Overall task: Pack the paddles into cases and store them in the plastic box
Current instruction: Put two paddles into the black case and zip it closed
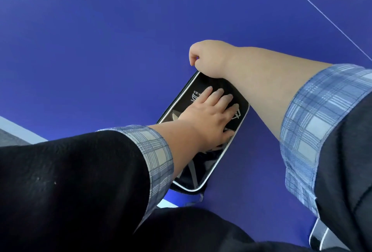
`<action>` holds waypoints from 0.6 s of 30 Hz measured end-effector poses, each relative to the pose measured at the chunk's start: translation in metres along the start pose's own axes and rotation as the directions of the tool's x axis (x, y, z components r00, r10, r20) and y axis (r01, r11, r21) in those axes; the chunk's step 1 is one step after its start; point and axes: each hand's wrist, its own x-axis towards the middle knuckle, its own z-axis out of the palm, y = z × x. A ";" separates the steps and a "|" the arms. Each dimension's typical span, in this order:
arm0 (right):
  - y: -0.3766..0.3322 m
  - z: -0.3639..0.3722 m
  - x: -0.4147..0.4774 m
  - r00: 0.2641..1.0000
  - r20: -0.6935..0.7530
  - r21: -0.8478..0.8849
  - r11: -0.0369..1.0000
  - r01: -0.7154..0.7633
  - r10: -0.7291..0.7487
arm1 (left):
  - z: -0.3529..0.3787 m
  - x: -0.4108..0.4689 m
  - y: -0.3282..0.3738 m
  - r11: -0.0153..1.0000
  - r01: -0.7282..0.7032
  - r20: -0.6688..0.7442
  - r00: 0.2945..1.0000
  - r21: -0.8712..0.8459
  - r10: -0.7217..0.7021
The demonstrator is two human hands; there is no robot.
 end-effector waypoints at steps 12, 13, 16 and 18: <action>0.016 0.080 -0.075 0.656 -0.343 0.749 0.617 -0.240 0.672 | -0.042 -0.016 -0.026 0.883 0.147 -0.233 0.933 -0.446 -0.273; 0.008 0.090 -0.084 0.615 -0.391 0.724 0.641 -0.255 0.685 | -0.048 -0.015 -0.034 0.837 0.215 -0.215 0.907 -0.503 -0.362; -0.023 0.116 -0.096 0.664 -0.403 0.546 0.748 -0.377 0.629 | -0.064 0.006 -0.071 0.680 0.388 -0.033 0.855 -0.622 -0.517; -0.035 0.128 -0.092 0.715 -0.360 0.393 0.793 -0.466 0.599 | -0.071 0.027 -0.096 0.739 0.417 0.137 0.902 -0.529 -0.411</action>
